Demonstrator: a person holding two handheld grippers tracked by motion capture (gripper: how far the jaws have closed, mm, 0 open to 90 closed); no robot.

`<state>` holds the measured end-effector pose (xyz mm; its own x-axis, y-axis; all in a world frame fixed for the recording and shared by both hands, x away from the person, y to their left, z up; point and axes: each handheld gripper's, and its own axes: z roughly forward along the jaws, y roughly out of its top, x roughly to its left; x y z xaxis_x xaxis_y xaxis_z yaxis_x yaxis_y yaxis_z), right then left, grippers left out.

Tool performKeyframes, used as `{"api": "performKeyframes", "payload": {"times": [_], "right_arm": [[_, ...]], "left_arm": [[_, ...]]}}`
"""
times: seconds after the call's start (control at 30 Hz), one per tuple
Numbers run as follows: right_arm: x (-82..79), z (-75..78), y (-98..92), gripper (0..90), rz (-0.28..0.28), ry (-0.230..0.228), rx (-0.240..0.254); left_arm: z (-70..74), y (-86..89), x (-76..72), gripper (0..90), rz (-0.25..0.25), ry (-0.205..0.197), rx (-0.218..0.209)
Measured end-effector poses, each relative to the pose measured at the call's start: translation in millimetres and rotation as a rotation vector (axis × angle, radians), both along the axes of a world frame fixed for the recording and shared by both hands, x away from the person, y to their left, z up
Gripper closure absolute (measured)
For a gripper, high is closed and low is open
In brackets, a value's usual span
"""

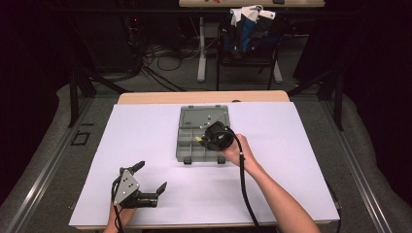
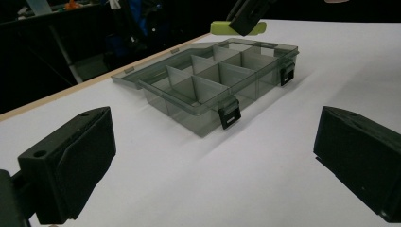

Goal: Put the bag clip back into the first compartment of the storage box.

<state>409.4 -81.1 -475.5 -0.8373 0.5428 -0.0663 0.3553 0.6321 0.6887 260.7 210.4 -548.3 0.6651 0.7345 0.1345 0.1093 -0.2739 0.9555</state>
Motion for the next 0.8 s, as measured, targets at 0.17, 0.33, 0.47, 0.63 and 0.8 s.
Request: {"api": "performKeyframes", "payload": {"times": [0.17,0.33,0.47,0.63,0.8], "right_arm": [[2.3,2.1,1.5,80.8,0.005,0.004,-0.008],[3.2,6.1,3.7,80.8,0.002,-0.005,-0.008],[2.7,4.5,9.2,80.8,0.012,0.002,-0.02],[5.1,5.0,12.8,80.8,0.013,0.001,-0.02],[7.4,4.5,17.1,80.8,0.008,0.005,-0.019]], "left_arm": [[-0.4,-0.7,0.0,0.0,-0.001,0.008,-0.008],[-0.1,0.3,0.1,0.0,-0.001,0.004,-0.008],[-0.2,-0.5,-0.3,0.0,-0.002,0.007,-0.007],[-0.4,-0.4,0.4,0.0,-0.002,0.005,-0.014],[0.3,0.2,-0.3,0.0,-0.002,0.001,-0.008]]}}
